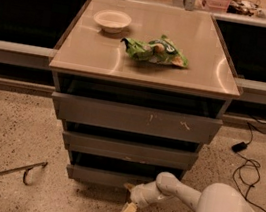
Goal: Close bottom drawer
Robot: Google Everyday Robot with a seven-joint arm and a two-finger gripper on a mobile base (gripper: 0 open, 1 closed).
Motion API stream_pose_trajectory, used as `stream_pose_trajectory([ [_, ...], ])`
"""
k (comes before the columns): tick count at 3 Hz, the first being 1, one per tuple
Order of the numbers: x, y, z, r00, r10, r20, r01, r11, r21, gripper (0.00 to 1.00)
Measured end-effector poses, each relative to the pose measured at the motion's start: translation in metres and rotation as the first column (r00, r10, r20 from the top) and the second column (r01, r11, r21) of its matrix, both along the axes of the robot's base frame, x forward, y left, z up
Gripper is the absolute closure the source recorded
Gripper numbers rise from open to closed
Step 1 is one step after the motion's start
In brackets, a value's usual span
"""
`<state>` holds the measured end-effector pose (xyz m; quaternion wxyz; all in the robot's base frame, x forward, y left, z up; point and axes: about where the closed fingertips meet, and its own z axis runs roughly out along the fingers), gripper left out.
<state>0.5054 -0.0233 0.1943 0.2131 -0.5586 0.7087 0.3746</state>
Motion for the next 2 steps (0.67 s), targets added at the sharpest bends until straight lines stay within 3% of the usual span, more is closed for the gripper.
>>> stream_pose_trajectory([
  [2,0.045,0.012,-0.011,0.9986,0.012,0.052,-0.014,0.999,0.031,0.00],
])
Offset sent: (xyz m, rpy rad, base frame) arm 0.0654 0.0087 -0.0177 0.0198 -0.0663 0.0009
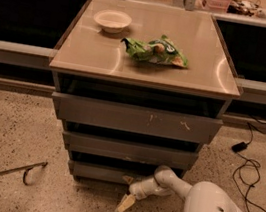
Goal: Close bottom drawer
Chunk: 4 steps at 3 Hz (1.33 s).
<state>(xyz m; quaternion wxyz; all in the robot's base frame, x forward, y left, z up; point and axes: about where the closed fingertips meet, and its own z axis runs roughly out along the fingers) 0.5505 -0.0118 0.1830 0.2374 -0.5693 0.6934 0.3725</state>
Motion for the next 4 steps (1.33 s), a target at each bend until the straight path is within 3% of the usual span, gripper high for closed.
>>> stream_pose_trajectory([
  [2,0.004,0.004,0.000,0.9996,-0.002,0.030,0.002,1.000,-0.018,0.00],
  [3,0.020,0.012,0.003,0.9902,-0.030,0.137,0.039,0.997,-0.066,0.00],
  [4,0.020,0.012,0.003,0.9902,-0.030,0.137,0.039,0.997,-0.066,0.00],
])
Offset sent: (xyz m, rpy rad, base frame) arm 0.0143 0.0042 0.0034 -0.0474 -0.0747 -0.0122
